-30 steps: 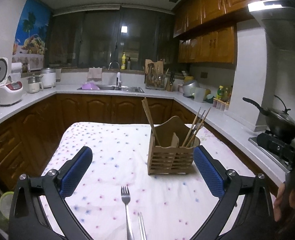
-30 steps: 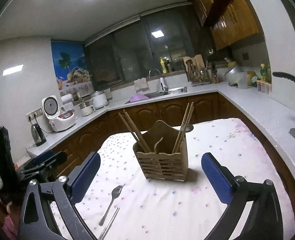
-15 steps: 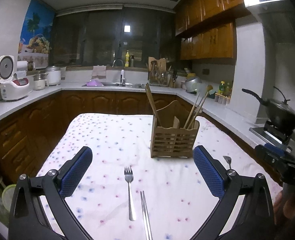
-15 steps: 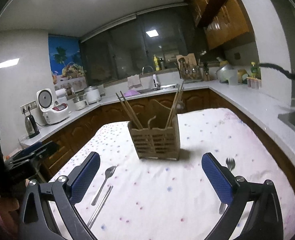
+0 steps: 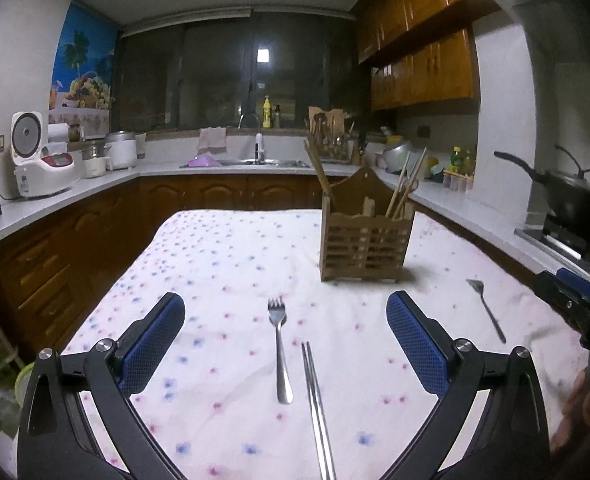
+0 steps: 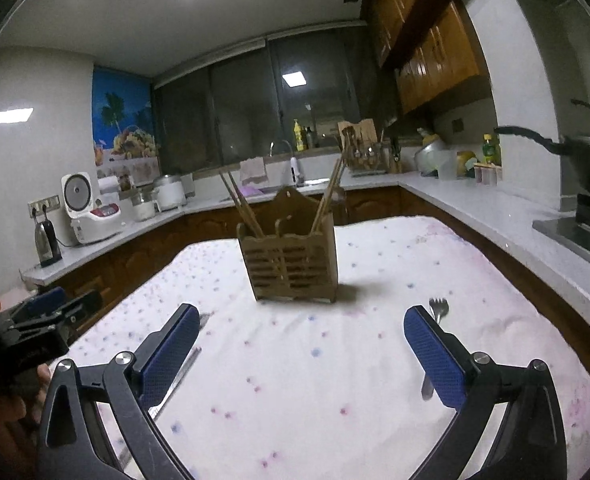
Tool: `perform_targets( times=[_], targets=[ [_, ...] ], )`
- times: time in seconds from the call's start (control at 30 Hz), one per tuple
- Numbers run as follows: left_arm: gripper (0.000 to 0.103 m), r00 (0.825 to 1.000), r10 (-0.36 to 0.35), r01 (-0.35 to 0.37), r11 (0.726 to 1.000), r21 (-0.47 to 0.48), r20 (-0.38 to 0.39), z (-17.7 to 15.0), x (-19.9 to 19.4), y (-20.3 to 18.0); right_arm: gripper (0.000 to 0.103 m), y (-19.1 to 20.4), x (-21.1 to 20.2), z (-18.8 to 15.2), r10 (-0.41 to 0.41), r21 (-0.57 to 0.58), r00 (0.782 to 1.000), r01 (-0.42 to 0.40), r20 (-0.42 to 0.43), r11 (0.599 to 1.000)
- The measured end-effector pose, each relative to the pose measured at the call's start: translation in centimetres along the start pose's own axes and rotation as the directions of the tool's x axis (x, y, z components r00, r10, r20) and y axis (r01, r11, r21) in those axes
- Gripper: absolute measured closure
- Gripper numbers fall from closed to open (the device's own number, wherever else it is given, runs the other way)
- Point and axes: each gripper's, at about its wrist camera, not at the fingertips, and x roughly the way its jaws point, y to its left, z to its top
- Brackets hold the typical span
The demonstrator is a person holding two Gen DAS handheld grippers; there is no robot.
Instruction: Organize utensils
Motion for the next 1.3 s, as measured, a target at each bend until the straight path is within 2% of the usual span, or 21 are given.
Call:
perform_targets(
  times=[0.43, 0.8, 1.3],
  targets=[
    [0.000, 0.998, 0.052, -0.051, 0.999, 0.018, -0.029, -2.4, -1.9, 0.3, 0.000, 0.6, -1.6, -2.2, -0.036, -0.010, 0.999, 0.036, 0.000, 0.999],
    [0.000, 0.993, 0.085, -0.083, 0.996, 0.022, -0.078, -2.7, -2.8, 0.4, 0.000, 1.4, -2.3, -3.0, -0.010, -0.023, 0.999, 0.009, -0.037, 1.000],
    [0.000, 0.992, 0.105, -0.103, 0.994, 0.033, -0.064, -2.7, -3.8, 0.8, 0.000, 1.7, -2.6, -3.0, -0.010, -0.017, 0.999, 0.010, -0.032, 1.000]
  ],
)
